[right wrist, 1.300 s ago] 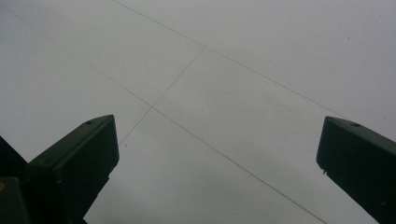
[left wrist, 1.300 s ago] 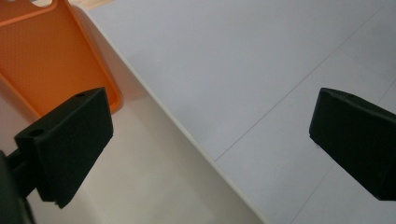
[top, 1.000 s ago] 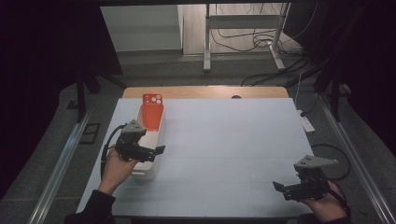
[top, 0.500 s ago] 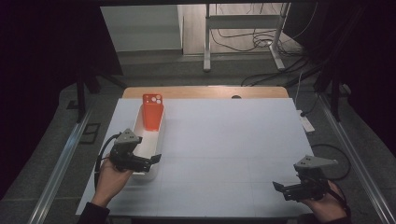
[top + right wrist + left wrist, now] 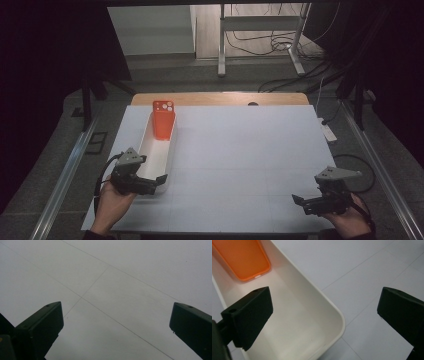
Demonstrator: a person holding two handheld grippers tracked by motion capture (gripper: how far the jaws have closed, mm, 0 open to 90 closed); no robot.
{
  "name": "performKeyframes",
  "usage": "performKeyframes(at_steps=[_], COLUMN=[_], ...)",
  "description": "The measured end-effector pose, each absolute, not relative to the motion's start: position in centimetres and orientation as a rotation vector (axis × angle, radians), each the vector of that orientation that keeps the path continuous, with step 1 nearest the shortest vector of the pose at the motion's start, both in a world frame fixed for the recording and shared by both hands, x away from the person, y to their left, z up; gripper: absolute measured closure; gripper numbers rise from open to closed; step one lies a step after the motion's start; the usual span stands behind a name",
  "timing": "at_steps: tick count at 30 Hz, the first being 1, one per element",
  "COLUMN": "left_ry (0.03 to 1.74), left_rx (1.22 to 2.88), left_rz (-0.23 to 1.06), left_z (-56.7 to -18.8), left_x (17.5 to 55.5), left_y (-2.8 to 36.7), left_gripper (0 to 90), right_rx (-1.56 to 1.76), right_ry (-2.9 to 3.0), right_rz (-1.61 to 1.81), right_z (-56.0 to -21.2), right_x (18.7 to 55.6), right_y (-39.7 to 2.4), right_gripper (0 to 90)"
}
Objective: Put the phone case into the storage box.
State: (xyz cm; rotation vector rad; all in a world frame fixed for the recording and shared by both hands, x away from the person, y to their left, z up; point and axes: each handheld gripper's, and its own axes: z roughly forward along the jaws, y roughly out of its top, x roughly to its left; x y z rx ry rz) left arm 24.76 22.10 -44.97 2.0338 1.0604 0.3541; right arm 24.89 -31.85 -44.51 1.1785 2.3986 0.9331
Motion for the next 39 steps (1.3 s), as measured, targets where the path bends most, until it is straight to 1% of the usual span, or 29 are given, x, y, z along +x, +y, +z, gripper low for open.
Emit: performKeyframes(at_steps=[12,16,32,39], left_ry=[1.088,1.102,1.177,1.205], left_rx=[2.013,2.018,2.011,2.016], left_rz=[0.371,0.395,0.396,0.427], left_z=[-45.4,-45.5,-46.3,-46.4], left_x=[22.5,21.8,19.1,18.0], left_y=[23.3,23.6,25.0,25.6], left_gripper=[1.0,0.9,0.6,0.6], right_rx=[1.18,1.18,1.183,1.184], right_ry=[2.401,2.4,2.399,2.399], right_rz=[0.928,0.927,0.923,0.92], right_z=[-44.5,-44.5,-44.5,-44.5], right_x=[24.9,24.9,24.9,24.9], right_y=[-31.8,-31.8,-31.8,-31.8], right_gripper=[0.0,0.0,0.0,0.0])
